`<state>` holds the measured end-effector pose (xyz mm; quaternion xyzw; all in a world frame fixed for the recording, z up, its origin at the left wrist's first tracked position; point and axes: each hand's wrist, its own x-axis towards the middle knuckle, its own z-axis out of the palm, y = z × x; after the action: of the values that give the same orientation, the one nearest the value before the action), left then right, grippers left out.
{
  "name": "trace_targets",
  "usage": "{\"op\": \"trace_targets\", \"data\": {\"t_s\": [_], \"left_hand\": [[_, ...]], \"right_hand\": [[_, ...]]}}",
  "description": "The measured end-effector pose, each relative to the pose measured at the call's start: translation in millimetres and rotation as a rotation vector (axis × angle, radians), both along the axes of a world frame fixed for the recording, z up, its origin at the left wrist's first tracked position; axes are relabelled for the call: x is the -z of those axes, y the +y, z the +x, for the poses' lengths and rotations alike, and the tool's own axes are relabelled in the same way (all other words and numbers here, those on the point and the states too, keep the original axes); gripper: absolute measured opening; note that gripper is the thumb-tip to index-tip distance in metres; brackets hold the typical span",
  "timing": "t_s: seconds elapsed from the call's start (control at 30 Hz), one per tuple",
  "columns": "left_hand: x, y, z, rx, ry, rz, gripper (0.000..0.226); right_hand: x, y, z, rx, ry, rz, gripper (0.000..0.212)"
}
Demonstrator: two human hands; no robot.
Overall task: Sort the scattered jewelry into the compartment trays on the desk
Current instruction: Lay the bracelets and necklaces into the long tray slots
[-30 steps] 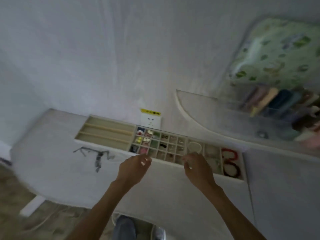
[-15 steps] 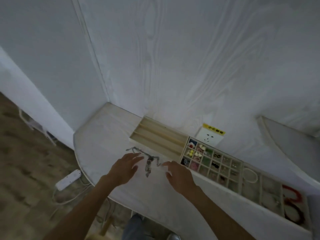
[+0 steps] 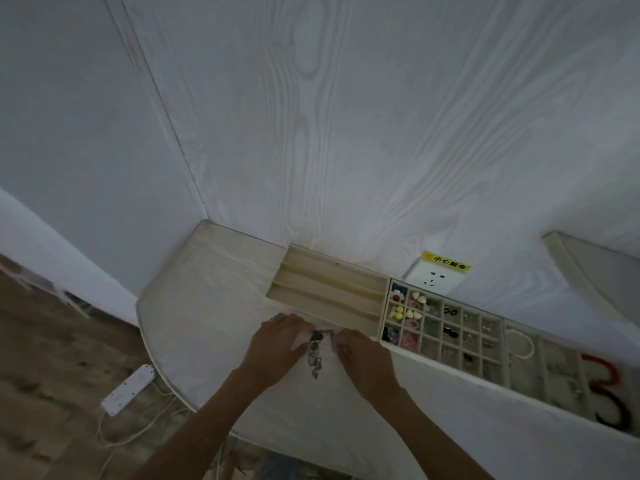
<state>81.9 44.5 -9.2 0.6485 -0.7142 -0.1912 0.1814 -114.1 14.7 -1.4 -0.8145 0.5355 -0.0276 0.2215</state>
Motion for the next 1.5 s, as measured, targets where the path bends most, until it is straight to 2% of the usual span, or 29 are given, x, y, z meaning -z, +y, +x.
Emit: {"op": "trace_targets", "data": {"t_s": [0.13, 0.23, 0.33, 0.5, 0.63, 0.77, 0.87, 1.03, 1.13, 1.27, 1.4, 1.5], "left_hand": [[2.2, -1.8, -11.9, -0.102, -0.002, 0.102, 0.022], [11.9, 1.2, -9.3, -0.217, 0.15, 0.196, 0.014], [18.3, -0.5, -2.0, -0.209, 0.225, 0.232, 0.01], [15.2, -7.5, 11.1, -0.158, 0.276, 0.261, 0.013], [13.2, -6.9, 29.9, -0.113, 0.277, 0.345, 0.028], [3.6, -1.2, 42.9, -0.166, 0.318, 0.337, 0.031], [-13.2, -6.3, 44.7, -0.042, 0.441, 0.321, 0.041], [-50.5, -29.8, 33.6, 0.188, 0.558, 0.485, 0.059], [-76.3, -44.3, 16.7, 0.296, 0.603, 0.53, 0.05], [-102.6, -57.4, -3.4, 0.331, 0.655, 0.442, 0.011], [-115.9, -75.3, -4.4, 0.292, 0.643, 0.348, 0.013], [-126.4, -91.8, -1.4, 0.298, 0.597, 0.284, 0.008]], "right_hand": [[-4.7, -5.1, 9.3, -0.025, -0.074, -0.037, 0.032], [-9.7, -10.0, 18.0, -0.08, -0.033, -0.012, 0.033], [-9.0, -9.7, 22.1, -0.095, 0.009, -0.014, 0.033], [-4.8, -8.9, 30.1, -0.074, 0.023, -0.04, 0.026], [-2.7, -9.5, 30.4, -0.004, -0.002, 0.042, 0.014], [-9.9, -9.0, 27.3, -0.147, 0.088, 0.142, 0.025], [-38.6, -16.3, 26.1, -0.17, 0.09, 0.174, 0.026], [-111.6, -36.9, 19.8, -0.17, 0.0, 0.124, 0.017], [-149.9, -44.4, 14.6, -0.156, -0.053, 0.133, 0.008], [-180.9, -57.4, 7.7, -0.104, -0.017, 0.2, 0.01], [-196.0, -64.5, -6.3, 0.139, -0.247, 0.345, 0.026], [-202.8, -68.4, -17.6, 0.179, -0.218, 0.256, 0.026]]}}
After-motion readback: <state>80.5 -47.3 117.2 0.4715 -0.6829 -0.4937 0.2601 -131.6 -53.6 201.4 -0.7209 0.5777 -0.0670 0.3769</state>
